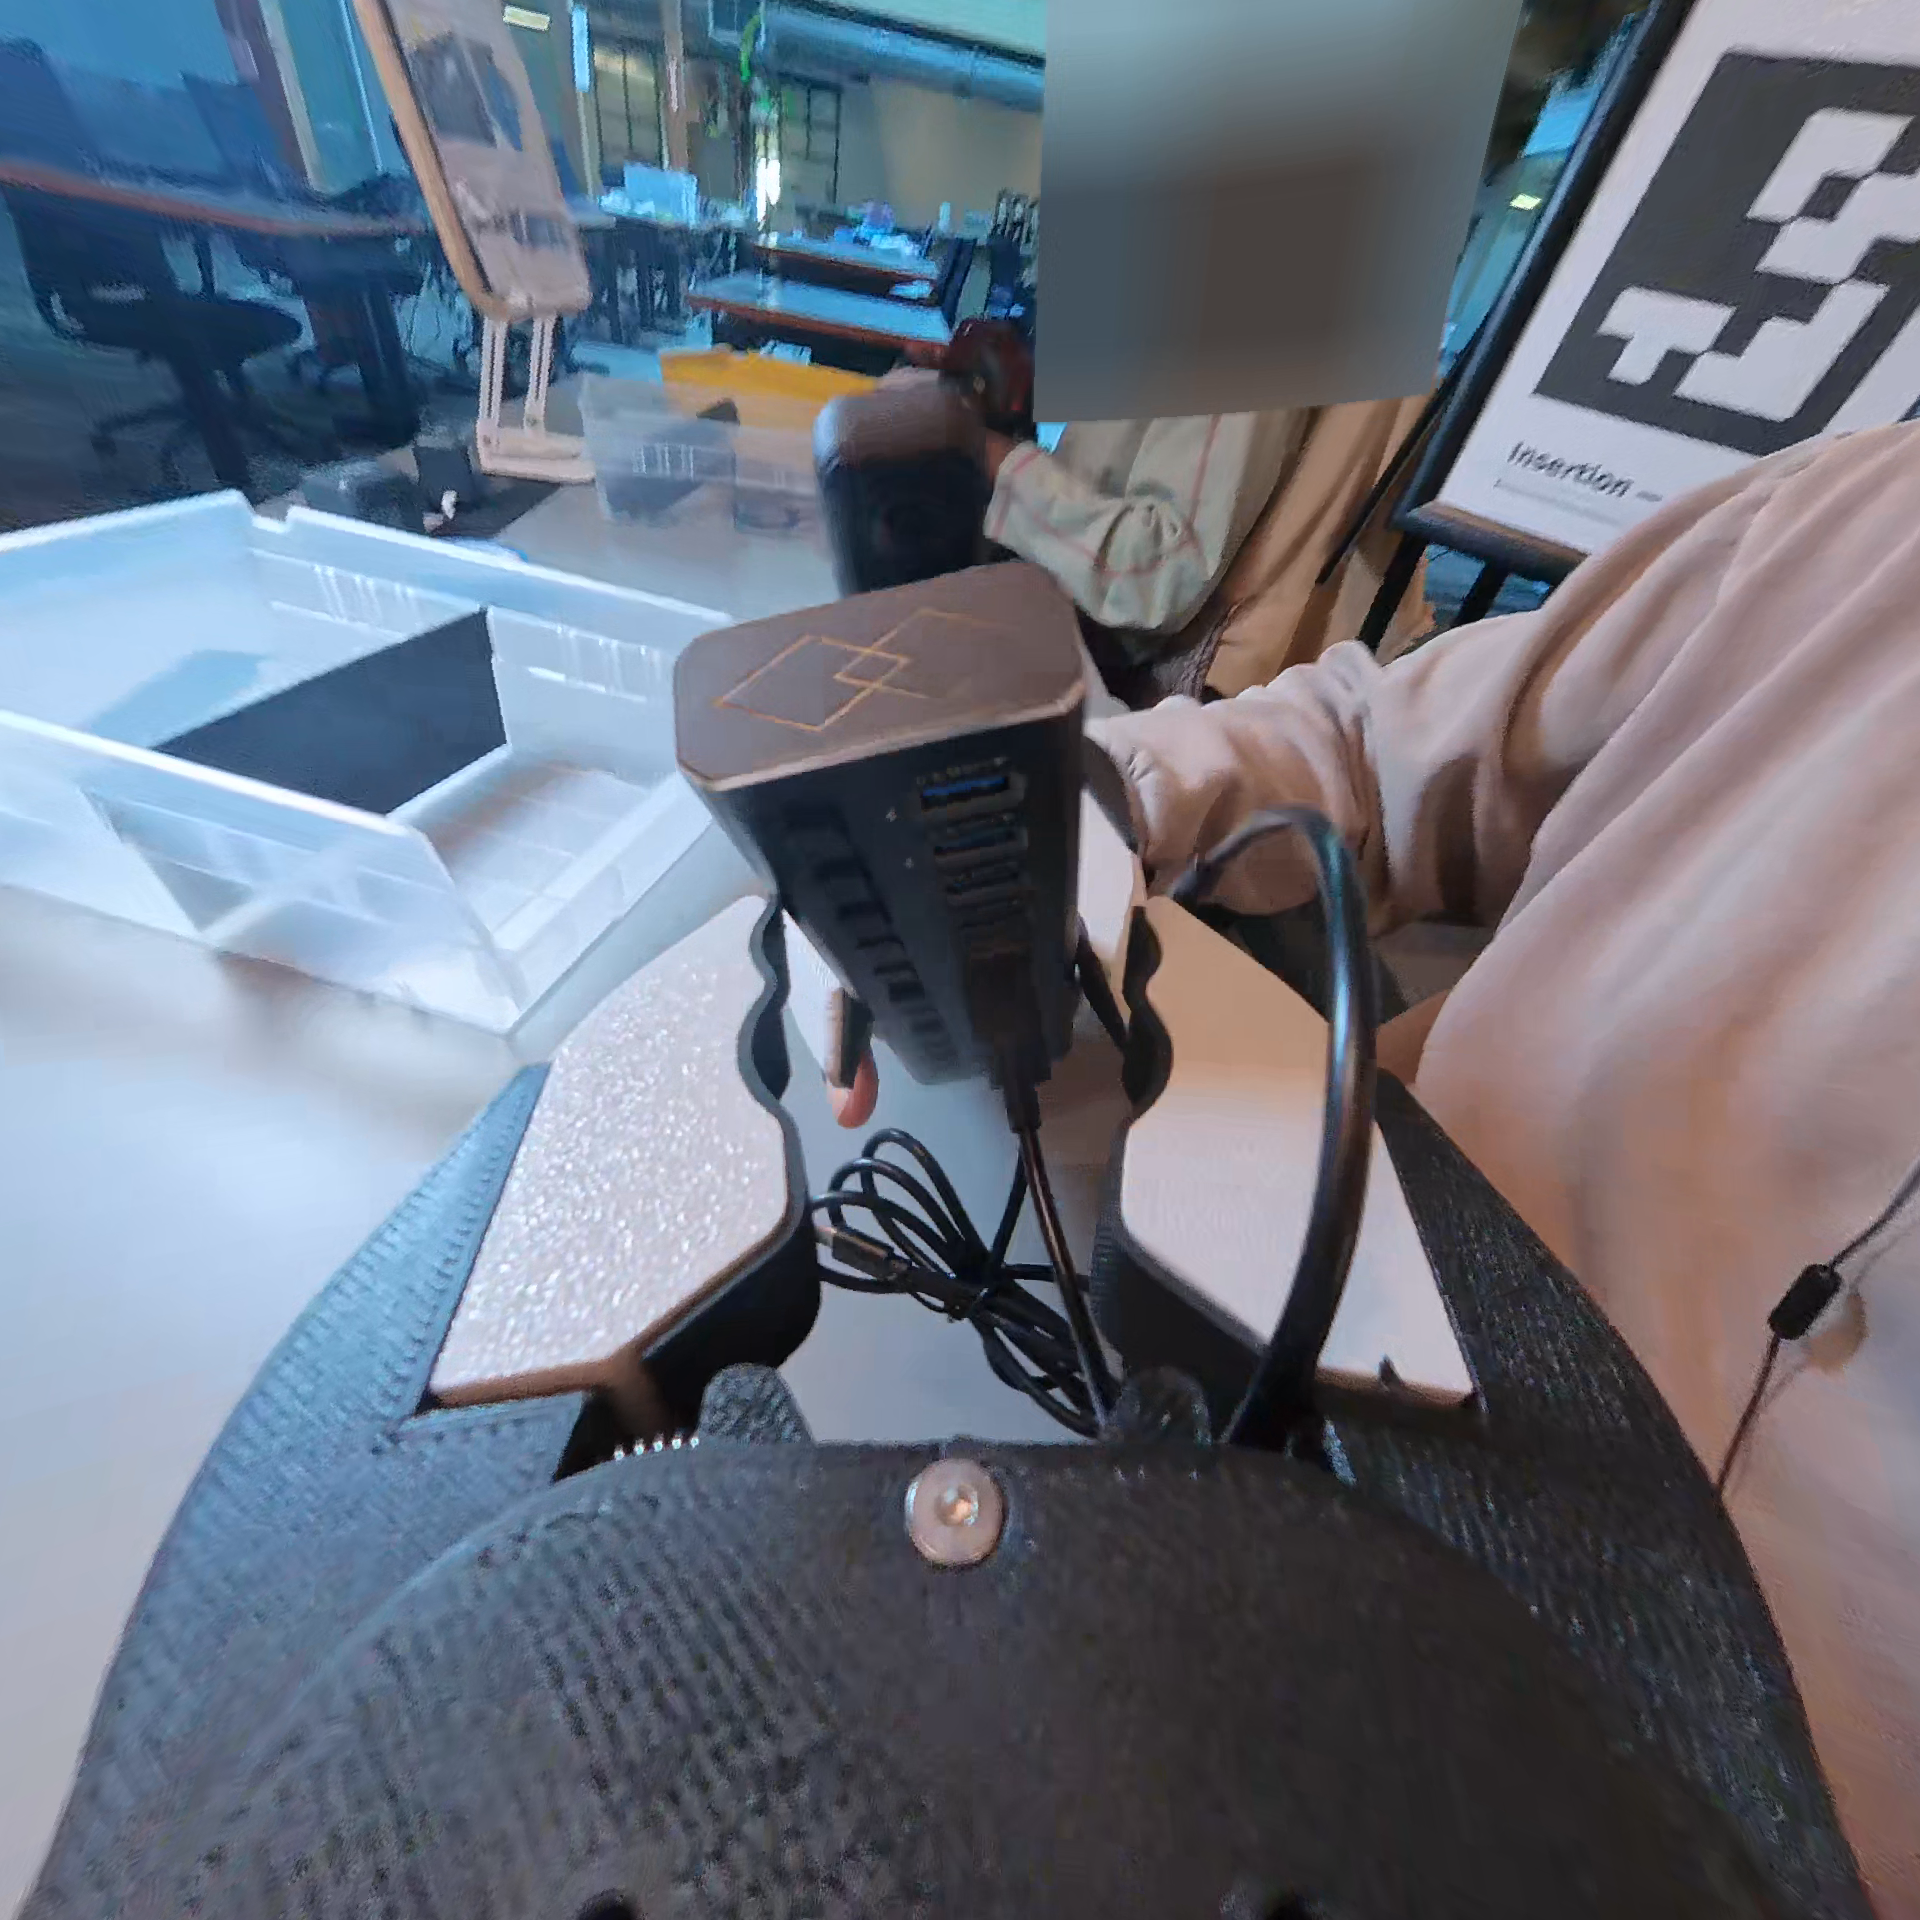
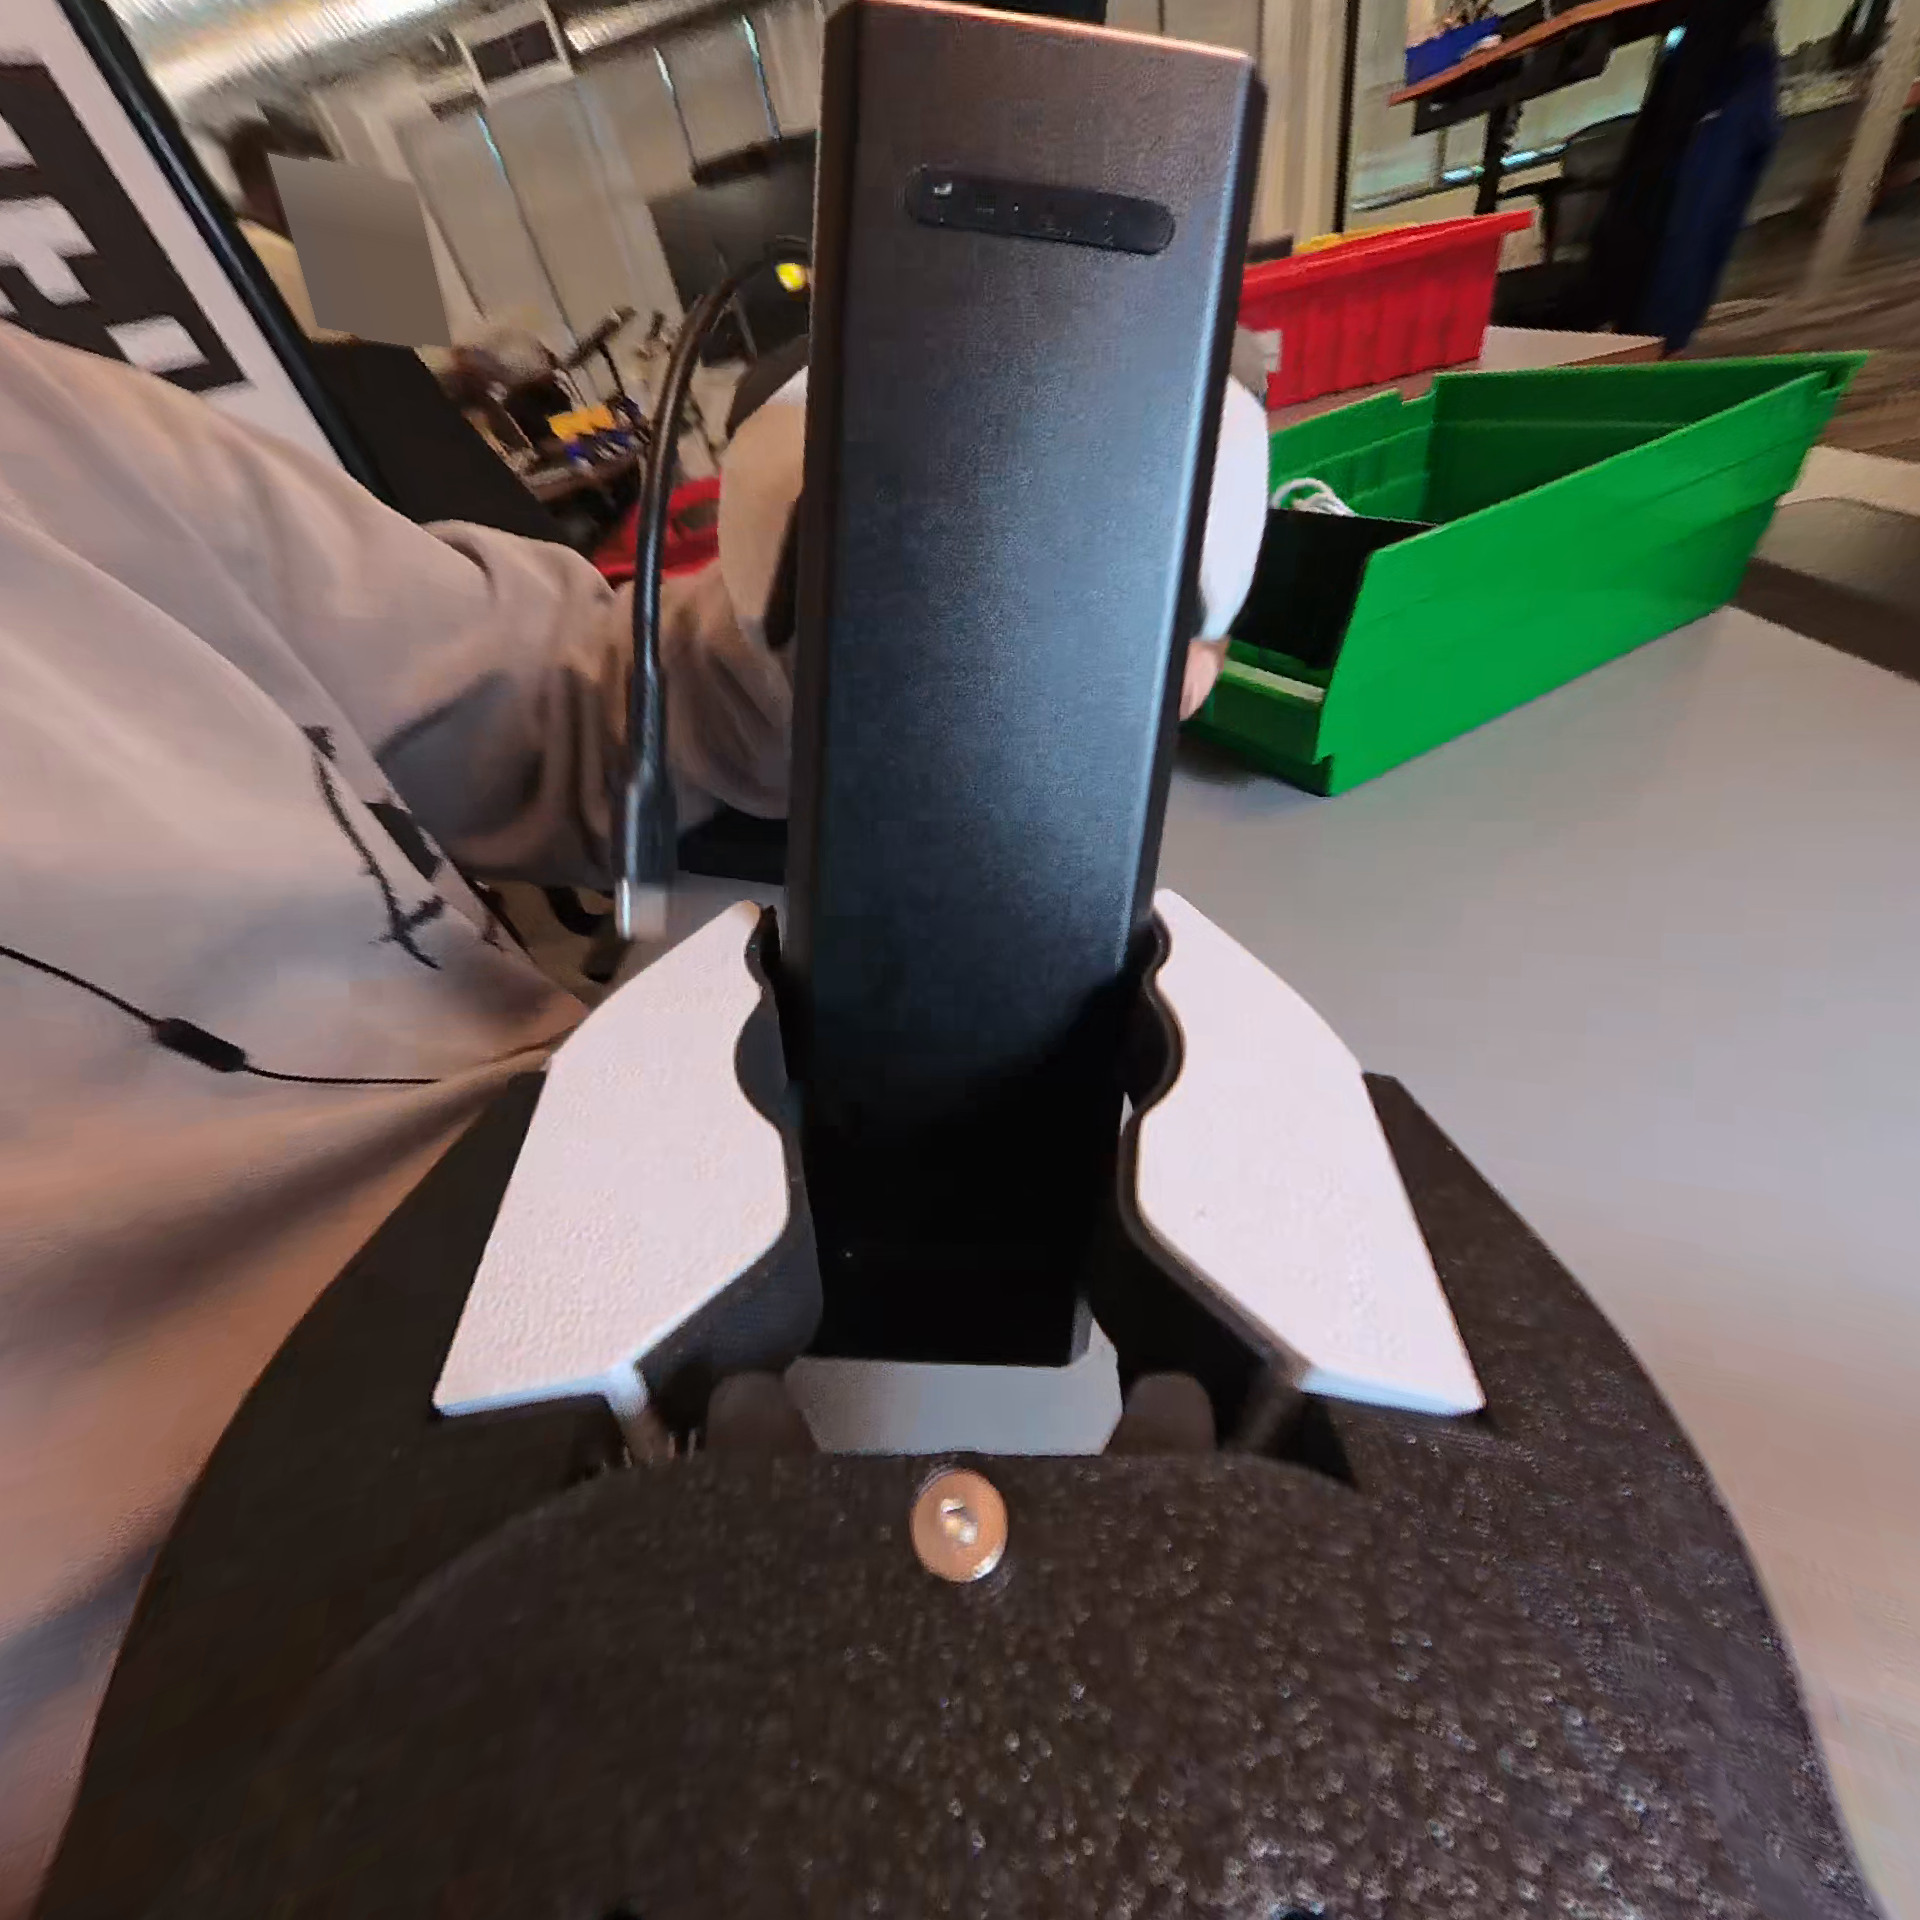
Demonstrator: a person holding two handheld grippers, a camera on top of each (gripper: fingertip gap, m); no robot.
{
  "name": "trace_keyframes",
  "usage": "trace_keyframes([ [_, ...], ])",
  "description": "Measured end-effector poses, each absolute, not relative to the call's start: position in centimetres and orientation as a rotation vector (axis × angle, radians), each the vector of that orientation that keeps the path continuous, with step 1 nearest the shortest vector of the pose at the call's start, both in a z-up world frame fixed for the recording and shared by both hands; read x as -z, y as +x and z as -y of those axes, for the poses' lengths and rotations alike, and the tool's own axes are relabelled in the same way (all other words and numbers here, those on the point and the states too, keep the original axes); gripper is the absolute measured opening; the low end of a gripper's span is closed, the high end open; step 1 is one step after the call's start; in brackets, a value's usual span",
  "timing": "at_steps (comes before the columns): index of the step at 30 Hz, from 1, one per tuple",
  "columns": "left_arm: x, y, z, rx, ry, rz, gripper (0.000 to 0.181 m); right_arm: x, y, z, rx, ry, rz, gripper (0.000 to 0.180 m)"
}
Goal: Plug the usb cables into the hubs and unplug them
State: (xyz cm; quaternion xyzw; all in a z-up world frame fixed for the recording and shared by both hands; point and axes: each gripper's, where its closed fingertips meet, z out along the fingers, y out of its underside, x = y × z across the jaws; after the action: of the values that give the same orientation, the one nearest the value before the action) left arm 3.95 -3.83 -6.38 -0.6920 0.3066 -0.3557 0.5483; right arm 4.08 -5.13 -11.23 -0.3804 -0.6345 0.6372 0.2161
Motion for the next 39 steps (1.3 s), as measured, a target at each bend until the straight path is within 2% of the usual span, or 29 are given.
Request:
trace_keyframes([
  [2, 5.3, 3.9, 4.8, 0.888, -1.586, -0.760, 0.075, 10.6, 4.4, 5.4, -1.883, -1.051, 1.725, 0.063],
  [5, 4.8, 3.5, 8.1, 0.990, -1.468, -0.945, 0.083, 9.2, 5.3, 5.7, -2.066, -1.018, 1.681, 0.063],
  [9, 3.8, -0.6, 11.1, 1.209, -1.317, -0.959, 0.074, 7.1, 7.0, 6.4, -2.297, -0.903, 1.636, 0.063],
  [15, 5.4, -7.2, 4.5, 1.087, -1.389, -0.522, 0.057, 4.1, 9.8, 7.7, -2.565, -0.696, 1.610, 0.064],
  [22, 2.6, 6.8, 6.5, 1.159, -1.252, -0.892, 0.062, 5.4, 10.3, 10.6, -2.716, -0.673, 1.766, 0.064],
  [23, 2.3, 8.1, 6.8, 1.168, -1.235, -0.916, 0.055, 5.9, 10.0, 10.9, -2.721, -0.699, 1.786, 0.064],
  [24, 2.2, 9.0, 7.3, 1.182, -1.210, -0.940, 0.039, 6.4, 9.8, 11.1, -2.731, -0.724, 1.807, 0.064],
  [26, 2.2, 9.5, 7.2, 1.172, -1.234, -0.920, 0.034, 6.9, 9.9, 11.1, -2.778, -0.737, 1.821, 0.063],
  [29, 2.3, 7.3, 5.5, 1.036, -1.332, -0.787, 0.032, 7.3, 7.4, 8.5, -2.610, -0.927, 1.671, 0.060],
  [32, 2.5, 3.8, 3.3, 0.925, -1.434, -0.583, 0.031, 8.3, 4.9, 4.7, -2.225, -1.082, 1.566, 0.055],
  [37, 2.9, 0.9, 1.4, 0.914, -1.498, -0.327, 0.032, 12.7, 2.8, 3.2, -1.533, -1.124, 1.739, 0.055],
  [38, 3.0, 0.9, 1.3, 0.918, -1.499, -0.303, 0.031, 12.9, 2.5, 3.7, -1.501, -1.099, 1.738, 0.039],
  [39, 2.8, 1.0, 1.3, 0.932, -1.493, -0.284, 0.032, 13.0, 2.5, 4.4, -1.516, -1.087, 1.754, 0.039],
])
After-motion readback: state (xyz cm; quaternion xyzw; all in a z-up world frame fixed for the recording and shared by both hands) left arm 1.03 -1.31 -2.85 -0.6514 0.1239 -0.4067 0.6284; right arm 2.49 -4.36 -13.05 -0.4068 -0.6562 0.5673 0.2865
